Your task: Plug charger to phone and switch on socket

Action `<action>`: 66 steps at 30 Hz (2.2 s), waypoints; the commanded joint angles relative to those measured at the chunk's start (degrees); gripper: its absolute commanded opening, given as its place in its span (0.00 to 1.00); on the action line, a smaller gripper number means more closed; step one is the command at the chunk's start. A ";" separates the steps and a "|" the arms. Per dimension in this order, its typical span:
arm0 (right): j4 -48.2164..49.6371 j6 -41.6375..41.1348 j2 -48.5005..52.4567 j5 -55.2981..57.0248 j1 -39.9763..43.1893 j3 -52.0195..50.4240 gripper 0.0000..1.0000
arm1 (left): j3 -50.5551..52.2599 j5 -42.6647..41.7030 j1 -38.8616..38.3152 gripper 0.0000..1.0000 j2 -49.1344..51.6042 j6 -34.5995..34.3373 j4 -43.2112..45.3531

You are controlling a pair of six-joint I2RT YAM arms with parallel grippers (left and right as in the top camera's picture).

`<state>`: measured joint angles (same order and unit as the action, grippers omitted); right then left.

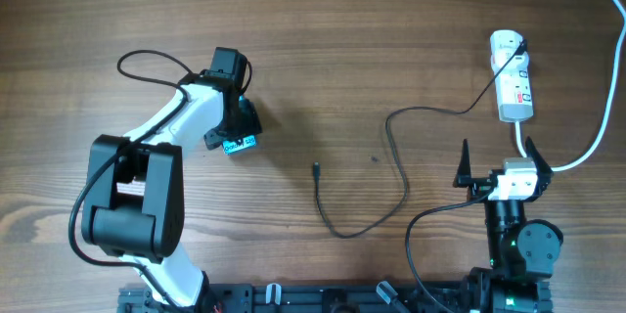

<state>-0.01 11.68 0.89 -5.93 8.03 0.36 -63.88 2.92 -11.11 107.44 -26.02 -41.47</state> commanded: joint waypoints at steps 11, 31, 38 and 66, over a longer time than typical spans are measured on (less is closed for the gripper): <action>0.28 0.35 -0.24 0.59 -0.17 -0.04 1.00 | 2.86 -8.44 0.37 0.91 4.33 -0.35 -14.58; 0.50 -0.20 -0.24 -2.03 -0.20 -0.04 1.00 | -5.84 -6.51 1.22 1.00 4.15 -1.95 -13.07; 2.29 -14.03 -0.24 -10.97 -0.20 -0.04 1.00 | -5.44 -6.51 1.16 1.00 4.15 -4.50 -15.87; -54.47 -16.59 49.07 -33.38 -0.20 68.52 0.85 | -5.44 -5.49 1.11 1.00 4.35 -7.89 -12.55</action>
<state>-52.31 -4.21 48.53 -33.39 8.03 67.68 -68.97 -4.16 -10.11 110.83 -31.33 -54.96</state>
